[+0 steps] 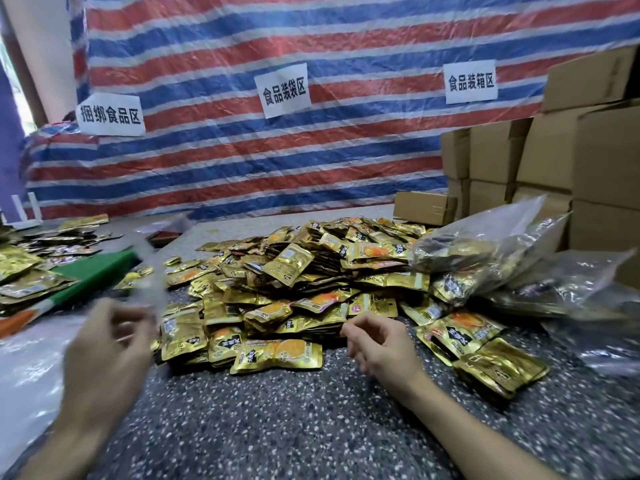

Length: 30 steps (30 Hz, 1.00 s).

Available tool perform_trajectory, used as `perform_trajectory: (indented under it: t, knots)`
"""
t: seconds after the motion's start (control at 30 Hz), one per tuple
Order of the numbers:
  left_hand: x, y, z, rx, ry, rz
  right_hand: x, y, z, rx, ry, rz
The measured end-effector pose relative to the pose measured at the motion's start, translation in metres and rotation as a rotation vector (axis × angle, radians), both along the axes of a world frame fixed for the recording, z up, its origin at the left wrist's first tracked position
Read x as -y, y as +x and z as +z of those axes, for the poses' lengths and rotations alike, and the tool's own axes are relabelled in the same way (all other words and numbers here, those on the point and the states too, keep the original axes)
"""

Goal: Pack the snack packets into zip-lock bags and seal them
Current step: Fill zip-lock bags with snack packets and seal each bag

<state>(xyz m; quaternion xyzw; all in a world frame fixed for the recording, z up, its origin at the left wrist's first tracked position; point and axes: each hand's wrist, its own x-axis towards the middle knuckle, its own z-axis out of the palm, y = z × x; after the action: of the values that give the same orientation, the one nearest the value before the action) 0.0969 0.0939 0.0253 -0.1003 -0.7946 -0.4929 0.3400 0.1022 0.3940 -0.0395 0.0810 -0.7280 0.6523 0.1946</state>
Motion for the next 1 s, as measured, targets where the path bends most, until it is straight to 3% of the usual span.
perform_trajectory:
  t: [0.03,0.17,0.33,0.47,0.57,0.7,0.9,1.0]
  knots:
    - [-0.014,0.002,0.006,-0.064,-0.023,0.006,-0.001,0.001,0.001,0.011,-0.06,0.038]
    - [-0.091,0.018,-0.014,-0.097,0.023,-0.389,-0.005,0.002,0.011,0.149,-0.329,0.228]
    - [-0.14,0.022,-0.059,0.03,-0.131,-0.724,-0.018,-0.001,0.017,0.246,-0.54,0.247]
    - [-0.138,0.015,-0.08,-0.013,-0.225,-0.728,-0.021,-0.003,0.015,0.223,-0.427,0.183]
    - [-0.137,0.012,-0.082,0.072,-0.213,-0.744,-0.018,-0.004,0.012,0.19,-0.357,0.218]
    - [-0.14,0.015,-0.079,0.203,-0.074,-0.772,-0.012,-0.001,0.013,0.189,-0.257,0.323]
    - [-0.134,0.013,-0.067,0.339,0.213,-0.931,-0.007,0.001,0.009,0.128,-0.109,0.239]
    - [-0.136,0.014,-0.063,0.384,0.263,-0.881,-0.004,0.0,0.006,0.051,-0.02,0.18]
